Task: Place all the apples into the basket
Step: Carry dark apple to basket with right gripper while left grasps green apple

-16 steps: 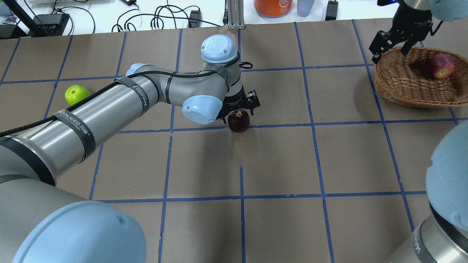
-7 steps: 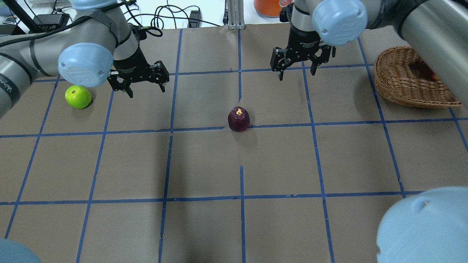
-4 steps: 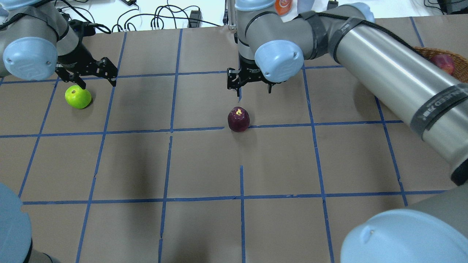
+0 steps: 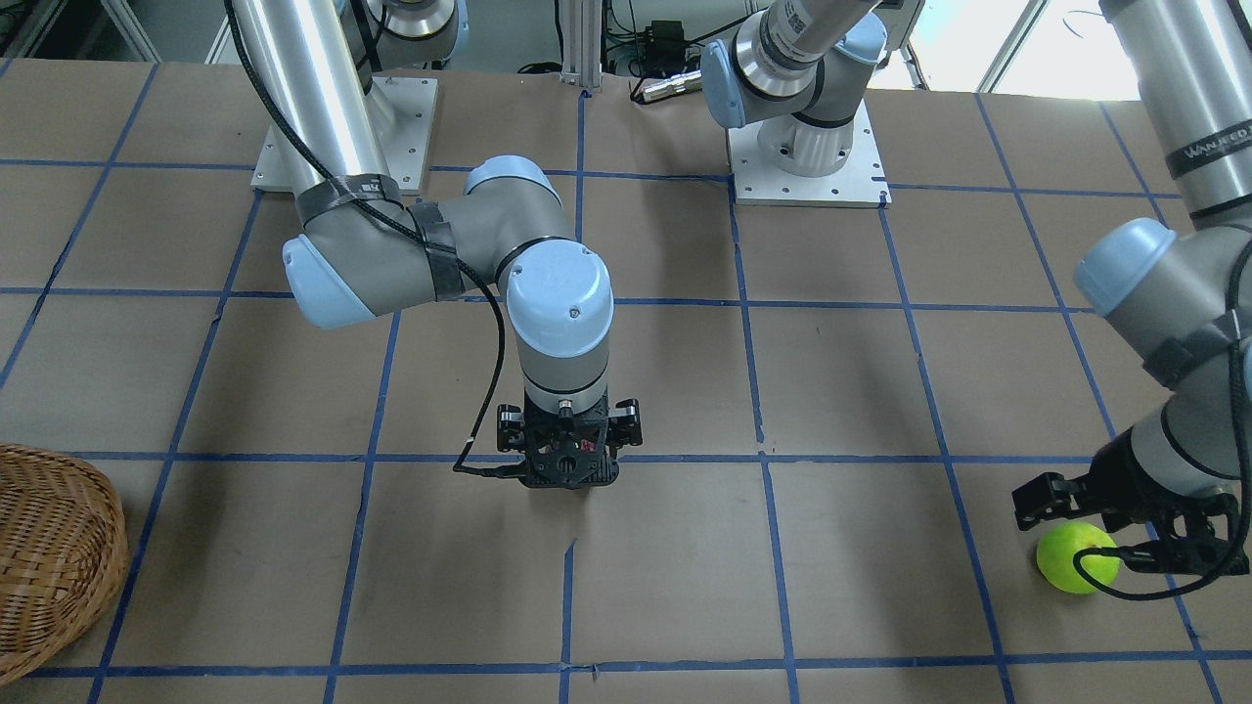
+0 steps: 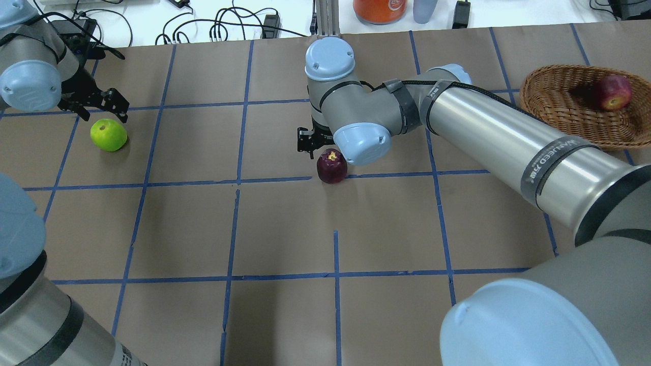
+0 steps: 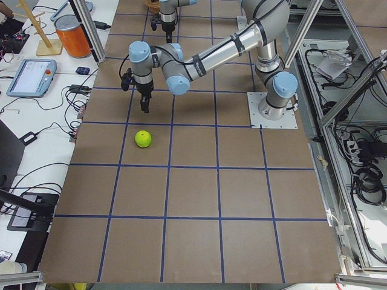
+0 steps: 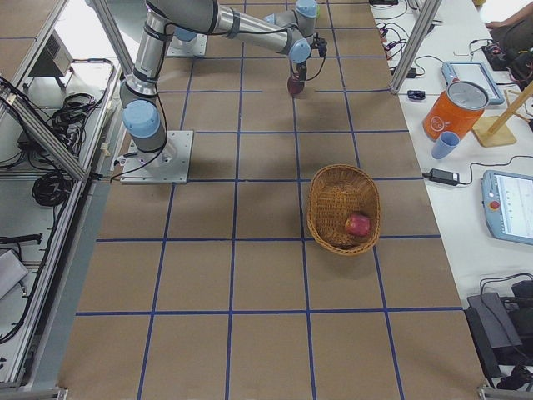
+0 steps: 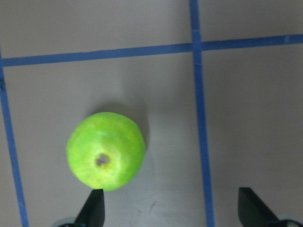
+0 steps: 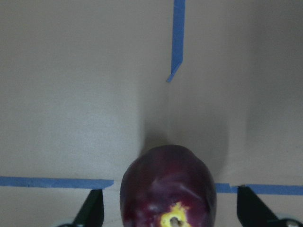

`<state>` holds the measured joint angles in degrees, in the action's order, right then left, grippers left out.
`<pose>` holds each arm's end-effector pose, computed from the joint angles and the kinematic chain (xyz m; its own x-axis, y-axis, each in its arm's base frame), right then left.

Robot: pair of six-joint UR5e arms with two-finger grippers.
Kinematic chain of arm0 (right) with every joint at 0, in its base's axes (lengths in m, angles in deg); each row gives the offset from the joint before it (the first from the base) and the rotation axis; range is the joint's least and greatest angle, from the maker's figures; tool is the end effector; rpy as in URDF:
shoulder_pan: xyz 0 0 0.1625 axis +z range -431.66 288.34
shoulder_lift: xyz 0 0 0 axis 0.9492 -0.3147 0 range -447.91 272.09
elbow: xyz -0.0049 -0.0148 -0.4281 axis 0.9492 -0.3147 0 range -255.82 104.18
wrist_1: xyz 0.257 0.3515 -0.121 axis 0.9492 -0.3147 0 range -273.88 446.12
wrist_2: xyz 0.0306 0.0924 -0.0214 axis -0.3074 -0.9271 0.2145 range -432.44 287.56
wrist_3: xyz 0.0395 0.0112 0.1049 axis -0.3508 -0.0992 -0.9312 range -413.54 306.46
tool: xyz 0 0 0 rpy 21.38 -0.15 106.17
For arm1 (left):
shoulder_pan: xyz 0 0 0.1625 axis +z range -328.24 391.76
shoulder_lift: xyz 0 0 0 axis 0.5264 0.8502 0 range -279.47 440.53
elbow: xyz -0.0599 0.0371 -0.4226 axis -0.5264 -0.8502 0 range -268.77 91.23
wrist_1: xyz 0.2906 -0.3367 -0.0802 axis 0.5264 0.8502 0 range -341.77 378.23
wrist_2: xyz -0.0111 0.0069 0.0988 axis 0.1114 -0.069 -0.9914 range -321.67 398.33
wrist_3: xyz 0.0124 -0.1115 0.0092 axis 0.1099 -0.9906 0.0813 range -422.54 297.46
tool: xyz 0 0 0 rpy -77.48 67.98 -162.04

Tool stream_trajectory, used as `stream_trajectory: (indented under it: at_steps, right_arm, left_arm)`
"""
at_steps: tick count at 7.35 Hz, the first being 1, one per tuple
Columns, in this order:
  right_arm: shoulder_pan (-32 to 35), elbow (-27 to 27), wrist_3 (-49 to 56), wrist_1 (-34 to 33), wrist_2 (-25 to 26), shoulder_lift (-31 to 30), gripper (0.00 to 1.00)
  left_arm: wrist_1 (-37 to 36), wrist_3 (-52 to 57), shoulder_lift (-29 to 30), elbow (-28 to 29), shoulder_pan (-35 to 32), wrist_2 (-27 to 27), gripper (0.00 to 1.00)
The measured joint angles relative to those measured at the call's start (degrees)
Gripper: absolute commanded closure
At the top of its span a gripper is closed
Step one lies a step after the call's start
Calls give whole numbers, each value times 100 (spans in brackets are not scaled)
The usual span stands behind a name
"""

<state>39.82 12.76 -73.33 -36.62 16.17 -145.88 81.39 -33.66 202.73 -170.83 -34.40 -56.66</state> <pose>0.3838 -0.6041 0.1970 -0.9989 -0.0303 -0.0355 -0.0294 0.9992 -0.0268 0.1807 -0.7145 0.2401 -0.9915 0.0856 -0.0979 0.0858 0.9963 0.0026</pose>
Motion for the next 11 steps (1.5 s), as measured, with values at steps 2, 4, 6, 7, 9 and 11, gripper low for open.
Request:
stream_trajectory:
  at_steps: [2, 4, 6, 7, 9, 11]
  right_arm:
    - [4, 154, -14, -154, -47, 95, 49]
    - [-7, 185, -7, -324, -27, 108, 67]
    - [-112, 113, -29, -290, -40, -39, 78]
    - [-256, 77, -8, -101, -40, -241, 84]
    - [-939, 71, 638, 695, 53, -731, 96]
    - [-2127, 76, 2188, 1284, 281, -1234, 100]
  left_arm:
    - [-27, 397, 391, 337, 119, -202, 0]
    - [16, 473, 679, 558, 216, -159, 0]
    - [58, 441, 911, 609, 283, 278, 0]
    - [68, 436, 973, 605, 292, 425, 0]
    - [87, 446, 1008, 582, 296, 500, 9]
    - [101, 466, 1003, 527, 298, 468, 59]
